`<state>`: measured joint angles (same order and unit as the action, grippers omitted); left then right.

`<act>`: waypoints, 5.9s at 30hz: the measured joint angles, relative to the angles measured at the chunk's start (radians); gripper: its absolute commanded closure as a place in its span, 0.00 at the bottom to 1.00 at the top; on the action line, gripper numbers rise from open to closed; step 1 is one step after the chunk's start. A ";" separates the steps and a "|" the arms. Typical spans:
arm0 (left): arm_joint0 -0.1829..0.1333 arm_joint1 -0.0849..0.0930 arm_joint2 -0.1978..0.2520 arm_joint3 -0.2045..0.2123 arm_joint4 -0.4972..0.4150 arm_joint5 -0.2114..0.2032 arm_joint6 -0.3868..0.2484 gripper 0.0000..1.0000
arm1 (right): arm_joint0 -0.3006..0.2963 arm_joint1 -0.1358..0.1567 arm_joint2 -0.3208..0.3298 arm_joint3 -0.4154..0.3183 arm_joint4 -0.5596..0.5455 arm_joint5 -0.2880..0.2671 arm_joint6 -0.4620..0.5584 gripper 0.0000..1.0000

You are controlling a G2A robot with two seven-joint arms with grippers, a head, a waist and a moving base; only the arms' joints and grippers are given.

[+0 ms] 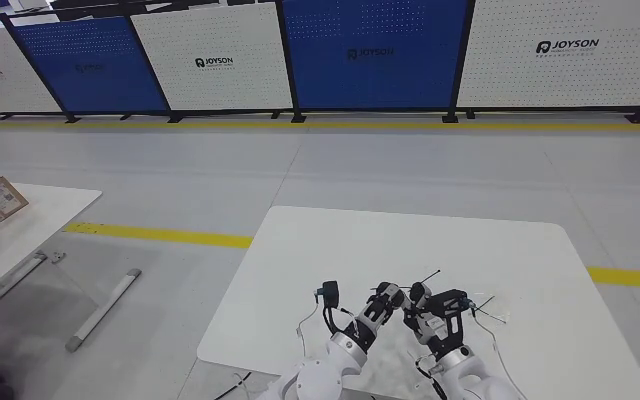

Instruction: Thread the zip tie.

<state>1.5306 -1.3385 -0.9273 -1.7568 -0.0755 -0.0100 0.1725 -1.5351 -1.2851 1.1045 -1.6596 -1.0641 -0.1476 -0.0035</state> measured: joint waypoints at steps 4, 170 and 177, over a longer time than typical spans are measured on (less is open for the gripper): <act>-0.003 -0.002 0.005 0.006 0.005 -0.001 0.005 1.00 | -0.002 0.000 0.003 -0.003 0.003 0.001 -0.001 0.77; 0.037 -0.022 0.015 -0.009 0.078 -0.144 -0.015 1.00 | -0.028 0.012 0.056 -0.016 0.103 -0.125 0.007 1.00; 0.048 -0.021 0.011 -0.031 0.063 -0.172 -0.019 1.00 | -0.027 0.012 0.054 -0.014 0.091 -0.120 0.012 1.00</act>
<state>1.5783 -1.3596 -0.9165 -1.7878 -0.0123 -0.1821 0.1536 -1.5617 -1.2727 1.1586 -1.6735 -0.9728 -0.2677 0.0089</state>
